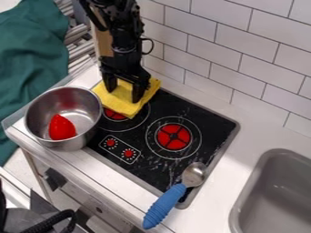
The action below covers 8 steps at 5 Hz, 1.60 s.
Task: Move the yellow cloth to the right burner
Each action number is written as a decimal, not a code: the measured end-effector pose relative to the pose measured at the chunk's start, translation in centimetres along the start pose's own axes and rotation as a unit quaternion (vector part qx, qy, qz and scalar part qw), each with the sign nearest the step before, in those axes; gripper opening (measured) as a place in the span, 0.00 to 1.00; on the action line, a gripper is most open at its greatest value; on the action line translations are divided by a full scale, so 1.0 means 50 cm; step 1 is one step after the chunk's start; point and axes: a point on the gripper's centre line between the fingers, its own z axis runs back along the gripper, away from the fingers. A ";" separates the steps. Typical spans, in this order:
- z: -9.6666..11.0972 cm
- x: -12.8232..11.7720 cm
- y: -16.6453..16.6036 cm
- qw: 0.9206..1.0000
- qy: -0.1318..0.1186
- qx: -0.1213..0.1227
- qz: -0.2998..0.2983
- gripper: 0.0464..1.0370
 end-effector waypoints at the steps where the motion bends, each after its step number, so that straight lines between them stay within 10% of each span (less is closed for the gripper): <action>1: 0.003 -0.010 -0.030 1.000 0.012 0.001 -0.012 0.97; 6: 0.047 -0.029 -0.310 0.996 0.018 0.004 -0.090 0.97; 8: 0.054 -0.026 -0.327 0.996 0.016 0.000 -0.090 0.97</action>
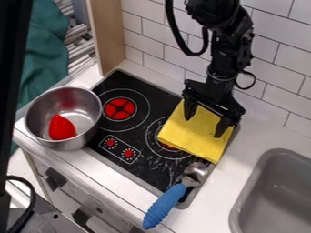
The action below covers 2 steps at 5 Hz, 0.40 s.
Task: Move the yellow cloth to the right burner
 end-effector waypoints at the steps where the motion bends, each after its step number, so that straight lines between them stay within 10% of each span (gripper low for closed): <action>1: 0.060 0.006 0.015 0.999 -0.036 0.012 -0.002 0.97; 2: 0.112 -0.006 0.023 0.998 -0.058 0.014 0.008 0.97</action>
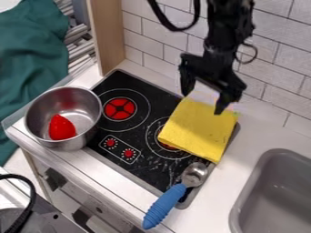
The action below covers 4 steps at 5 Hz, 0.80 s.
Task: Move the yellow cloth to the right burner
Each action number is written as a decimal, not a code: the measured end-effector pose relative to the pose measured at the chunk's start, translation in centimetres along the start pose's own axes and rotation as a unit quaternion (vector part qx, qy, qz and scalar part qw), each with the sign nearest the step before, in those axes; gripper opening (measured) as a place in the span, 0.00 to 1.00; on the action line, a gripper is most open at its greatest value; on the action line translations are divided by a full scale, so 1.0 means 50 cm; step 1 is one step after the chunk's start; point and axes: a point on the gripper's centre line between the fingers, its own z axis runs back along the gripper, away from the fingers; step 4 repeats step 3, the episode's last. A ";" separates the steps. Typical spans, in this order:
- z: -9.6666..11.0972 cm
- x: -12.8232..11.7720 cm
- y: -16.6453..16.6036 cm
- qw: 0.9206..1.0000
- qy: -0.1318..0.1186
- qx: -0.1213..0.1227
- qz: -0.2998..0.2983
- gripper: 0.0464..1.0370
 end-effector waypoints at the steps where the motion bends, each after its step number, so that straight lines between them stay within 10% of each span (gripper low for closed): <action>1: 0.044 -0.009 0.000 1.000 -0.018 -0.011 0.012 0.97; 4: 0.046 -0.032 -0.005 0.999 0.011 -0.023 0.024 0.97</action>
